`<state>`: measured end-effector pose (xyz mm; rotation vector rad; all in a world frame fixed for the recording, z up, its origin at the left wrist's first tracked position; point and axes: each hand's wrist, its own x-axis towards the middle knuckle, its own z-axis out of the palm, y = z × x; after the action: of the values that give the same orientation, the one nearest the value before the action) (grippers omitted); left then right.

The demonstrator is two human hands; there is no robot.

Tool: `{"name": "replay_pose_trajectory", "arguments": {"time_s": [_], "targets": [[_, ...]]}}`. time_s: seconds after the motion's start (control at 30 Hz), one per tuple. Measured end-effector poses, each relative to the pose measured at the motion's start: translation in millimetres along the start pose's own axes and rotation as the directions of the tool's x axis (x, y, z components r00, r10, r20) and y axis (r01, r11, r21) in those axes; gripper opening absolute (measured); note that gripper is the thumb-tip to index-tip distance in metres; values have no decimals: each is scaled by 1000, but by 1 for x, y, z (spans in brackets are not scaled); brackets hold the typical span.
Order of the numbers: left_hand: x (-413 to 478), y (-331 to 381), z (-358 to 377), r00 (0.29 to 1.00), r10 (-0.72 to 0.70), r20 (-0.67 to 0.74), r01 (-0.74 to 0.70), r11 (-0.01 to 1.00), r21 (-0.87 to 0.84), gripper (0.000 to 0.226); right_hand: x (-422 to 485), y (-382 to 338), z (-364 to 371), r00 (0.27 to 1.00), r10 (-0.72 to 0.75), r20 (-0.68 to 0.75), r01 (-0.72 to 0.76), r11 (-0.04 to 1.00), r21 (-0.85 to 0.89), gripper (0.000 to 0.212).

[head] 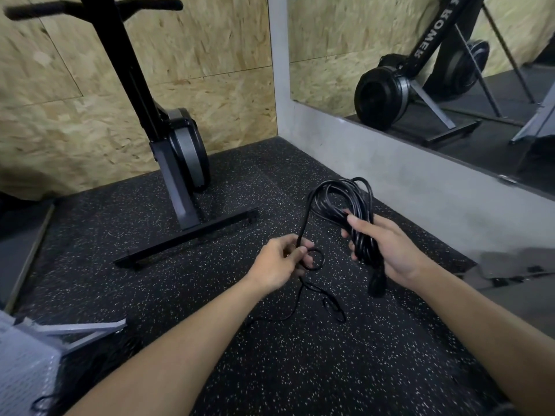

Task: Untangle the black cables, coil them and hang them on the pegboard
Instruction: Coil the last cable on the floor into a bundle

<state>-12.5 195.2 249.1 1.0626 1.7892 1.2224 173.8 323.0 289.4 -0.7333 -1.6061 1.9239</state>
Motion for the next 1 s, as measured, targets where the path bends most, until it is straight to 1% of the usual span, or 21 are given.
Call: {"name": "replay_pose_trajectory", "arguments": {"time_s": [0.07,0.1,0.13,0.17,0.2,0.23,0.27,0.33,0.4,0.43,0.53,0.6,0.67,0.83,0.93,1.0], "targets": [[-5,1,3,998,-65,-13,62,983,-171,19,1,1,-1,998,0,-56,4,998,64,36],[-7,3,4,995,-82,-51,66,964,-259,19,2,3,0,997,5,-80,3,995,98,35],[-8,6,5,991,-84,-107,45,944,-328,18,3,6,1,995,10,-99,3,992,129,34],[-9,7,6,983,-72,-171,8,937,-349,17,4,8,2,993,14,-117,4,988,157,33],[-9,8,8,971,-42,-234,-33,950,-309,13,5,10,3,991,18,-136,8,983,186,32],[-11,10,10,960,3,-280,-69,972,-226,10,6,11,5,988,21,-154,12,977,214,29],[-12,12,13,953,50,-299,-97,985,-146,6,7,10,7,985,23,-170,18,971,239,27],[-17,19,20,955,121,-272,-148,985,-83,4,9,9,10,981,21,-191,30,965,262,26],[-21,24,28,963,174,-205,-186,982,-43,8,9,9,14,979,21,-202,34,965,262,29],[-22,25,32,965,196,-175,-195,981,22,11,8,10,16,979,25,-203,30,965,262,30],[-20,24,39,971,219,-98,-194,958,213,18,5,13,22,978,48,-201,6,965,260,31],[-19,24,40,978,198,-60,-177,950,257,18,3,14,23,978,63,-198,-16,973,229,29],[-17,23,36,989,143,-35,-131,962,240,19,2,16,24,981,76,-177,-41,979,198,27],[-13,19,29,998,48,-51,-34,969,243,13,-2,13,30,990,92,-109,-60,962,268,29],[-13,19,25,1000,-21,-18,24,981,193,16,-2,14,34,993,67,-99,-44,975,216,30],[-14,17,25,998,-52,33,49,994,99,17,-1,15,35,994,59,-95,-41,982,183,32]]}}
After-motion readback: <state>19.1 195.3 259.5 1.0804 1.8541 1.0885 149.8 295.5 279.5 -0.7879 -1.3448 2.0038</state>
